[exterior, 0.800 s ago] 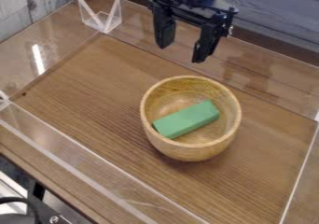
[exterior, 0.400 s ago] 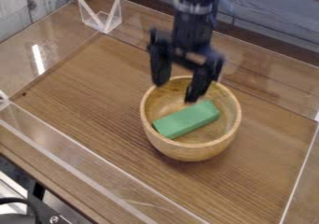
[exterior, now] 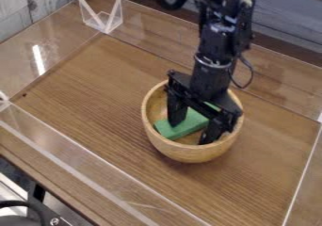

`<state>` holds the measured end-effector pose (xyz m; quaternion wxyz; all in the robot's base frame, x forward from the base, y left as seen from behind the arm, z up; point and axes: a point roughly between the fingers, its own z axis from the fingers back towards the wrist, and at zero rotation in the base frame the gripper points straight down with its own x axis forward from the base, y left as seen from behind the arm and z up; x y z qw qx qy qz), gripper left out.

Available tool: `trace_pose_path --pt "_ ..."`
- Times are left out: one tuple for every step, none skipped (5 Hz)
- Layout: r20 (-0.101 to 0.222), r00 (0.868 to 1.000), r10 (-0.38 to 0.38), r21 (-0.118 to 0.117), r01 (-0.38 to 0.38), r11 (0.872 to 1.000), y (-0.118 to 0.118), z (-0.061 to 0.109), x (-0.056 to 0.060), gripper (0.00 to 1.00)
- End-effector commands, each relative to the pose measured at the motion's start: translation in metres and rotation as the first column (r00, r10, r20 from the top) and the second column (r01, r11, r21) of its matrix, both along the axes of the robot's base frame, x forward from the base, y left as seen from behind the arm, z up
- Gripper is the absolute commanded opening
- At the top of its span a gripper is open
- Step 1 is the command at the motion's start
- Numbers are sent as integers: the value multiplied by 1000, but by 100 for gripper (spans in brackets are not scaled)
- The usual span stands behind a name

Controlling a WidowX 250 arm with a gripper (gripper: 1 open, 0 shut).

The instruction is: Remove the green block from the brown bowl and put it on the table

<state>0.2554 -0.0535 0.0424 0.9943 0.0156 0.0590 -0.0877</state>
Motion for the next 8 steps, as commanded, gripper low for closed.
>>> trace_pose_path --pt "40 992 -119 0 119 993 8 6 8 100" --pt "50 984 -172 -2 173 985 19 6 15 100" --pt "61 985 -162 -4 163 987 24 -6 15 100" --pt "71 986 -151 -4 151 988 27 -19 16 100" --pt "75 988 -137 -5 138 990 23 -31 22 100" --pt "77 988 -137 -1 137 991 13 -28 26 0" --pt "83 976 -200 5 200 980 5 -26 25 0" --pt "97 962 -255 1 256 967 -3 -25 23 100"
